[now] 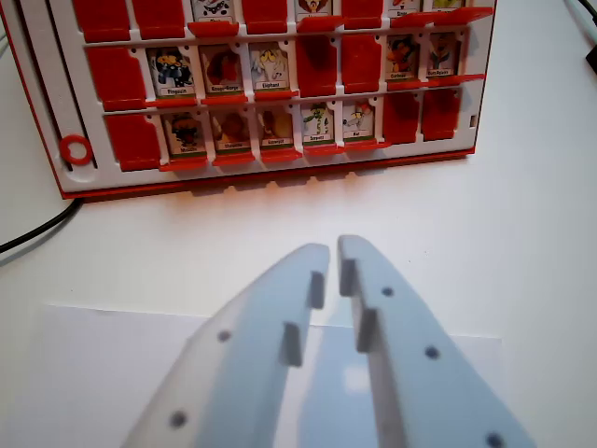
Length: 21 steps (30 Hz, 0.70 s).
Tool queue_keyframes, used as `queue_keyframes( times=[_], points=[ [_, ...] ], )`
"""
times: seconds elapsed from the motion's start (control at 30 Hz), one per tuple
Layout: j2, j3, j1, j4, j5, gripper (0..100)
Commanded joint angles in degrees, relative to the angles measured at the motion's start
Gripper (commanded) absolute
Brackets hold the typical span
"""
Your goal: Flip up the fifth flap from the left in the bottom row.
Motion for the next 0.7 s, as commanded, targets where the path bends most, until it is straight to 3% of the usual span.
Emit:
queue_keyframes(
  times=[0.0, 0.67],
  points=[
    [0.2, -3.3, 0.0, -0.6, -0.44, 1],
    [0.2, -3.0, 0.0, -2.2, -0.26, 1]
  ],
)
